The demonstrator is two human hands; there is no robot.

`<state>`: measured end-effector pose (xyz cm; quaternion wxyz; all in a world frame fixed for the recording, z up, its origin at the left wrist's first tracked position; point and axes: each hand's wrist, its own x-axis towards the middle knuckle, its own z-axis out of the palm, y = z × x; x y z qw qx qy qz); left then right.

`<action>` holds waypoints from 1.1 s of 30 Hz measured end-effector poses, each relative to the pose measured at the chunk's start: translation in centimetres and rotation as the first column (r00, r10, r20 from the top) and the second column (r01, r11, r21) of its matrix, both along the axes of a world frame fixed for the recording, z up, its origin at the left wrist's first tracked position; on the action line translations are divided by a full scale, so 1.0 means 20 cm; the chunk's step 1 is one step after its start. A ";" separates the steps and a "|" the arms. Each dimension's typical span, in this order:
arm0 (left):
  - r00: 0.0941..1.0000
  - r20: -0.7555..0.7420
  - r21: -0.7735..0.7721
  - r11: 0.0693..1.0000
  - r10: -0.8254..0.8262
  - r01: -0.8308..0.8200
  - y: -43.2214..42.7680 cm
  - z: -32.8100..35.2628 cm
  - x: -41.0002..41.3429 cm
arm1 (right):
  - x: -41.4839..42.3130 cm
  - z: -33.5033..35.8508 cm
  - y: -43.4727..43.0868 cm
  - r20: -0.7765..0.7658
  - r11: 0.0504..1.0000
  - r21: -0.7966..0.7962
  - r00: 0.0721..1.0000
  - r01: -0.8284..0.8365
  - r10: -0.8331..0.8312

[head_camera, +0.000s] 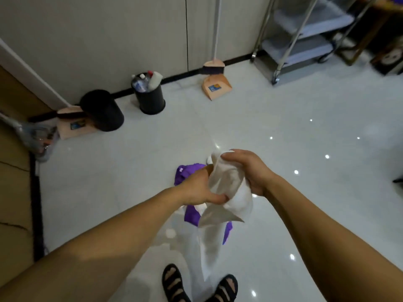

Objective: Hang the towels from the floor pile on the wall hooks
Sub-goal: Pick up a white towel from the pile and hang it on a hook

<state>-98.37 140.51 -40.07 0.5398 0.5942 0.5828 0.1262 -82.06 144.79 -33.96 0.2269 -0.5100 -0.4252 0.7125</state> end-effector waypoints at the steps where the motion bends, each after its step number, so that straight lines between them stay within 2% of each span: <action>1: 1.000 0.017 0.008 1.000 -0.006 0.006 0.01 0.13 -0.04 | -0.05 0.13 0.02 -0.013 0.999 0.034 1.000 -0.018 0.018; 4: 0.995 0.019 0.058 0.993 0.098 -0.099 0.03 0.45 -0.14 | -0.18 0.44 0.06 -0.041 0.985 0.173 0.999 -0.020 0.028; 7: 0.927 0.120 0.042 0.931 0.355 -0.362 0.05 0.72 -0.27 | -0.30 0.59 0.05 -0.096 0.951 0.302 0.995 0.058 -0.030; 10: 0.724 0.294 -0.144 0.778 0.624 -0.611 0.09 1.00 -0.41 | -0.39 0.64 -0.01 -0.169 0.911 0.413 0.982 -0.010 0.087; 12: 0.574 0.394 -0.220 0.680 0.718 -0.700 0.12 1.17 -0.50 | -0.46 0.63 -0.06 -0.144 0.898 0.429 0.974 -0.100 0.177; 16: 0.398 0.505 -0.203 0.553 0.766 -0.808 0.12 1.48 -0.64 | -0.64 0.63 -0.11 0.027 0.885 0.392 0.964 -0.252 0.263; 18: 0.300 0.609 -0.192 0.504 0.734 -0.842 0.10 1.58 -0.72 | -0.74 0.69 -0.08 0.092 0.885 0.417 0.978 -0.207 0.186; 19: 0.277 0.664 -0.177 0.506 0.695 -0.844 0.07 1.61 -0.75 | -0.79 0.74 -0.06 0.072 0.897 0.412 0.987 -0.160 0.144; 20: 0.287 0.699 -0.141 0.519 0.655 -0.843 0.04 1.63 -0.78 | -0.84 0.80 -0.04 0.031 0.909 0.399 0.992 -0.121 0.119; 21: 0.333 0.692 -0.090 0.534 0.641 -0.841 0.01 1.62 -0.80 | -0.88 0.86 -0.02 -0.019 0.919 0.381 0.993 -0.103 0.119; 23: 0.469 0.580 -0.008 0.580 0.666 -0.814 -0.09 1.58 -0.83 | -0.96 0.98 0.03 -0.121 0.935 0.339 0.981 -0.101 0.150; 25: 0.579 0.457 -0.042 0.667 0.675 -0.744 -0.20 1.51 -0.86 | -1.03 1.08 0.08 -0.181 0.952 0.283 0.968 -0.116 0.172; 27: 0.661 0.379 -0.068 0.732 0.648 -0.678 -0.29 1.45 -0.86 | -1.10 1.15 0.09 -0.150 0.948 0.257 0.961 -0.189 0.232; 29: 0.635 0.330 -0.029 0.680 0.698 -0.732 -0.35 1.41 -0.85 | -1.16 1.19 0.07 -0.044 0.908 0.286 0.942 -0.307 0.333; 33: 0.421 0.386 0.043 0.440 0.821 -0.897 -0.45 1.46 -0.88 | -1.23 1.18 0.01 0.043 0.819 0.342 0.878 -0.461 0.477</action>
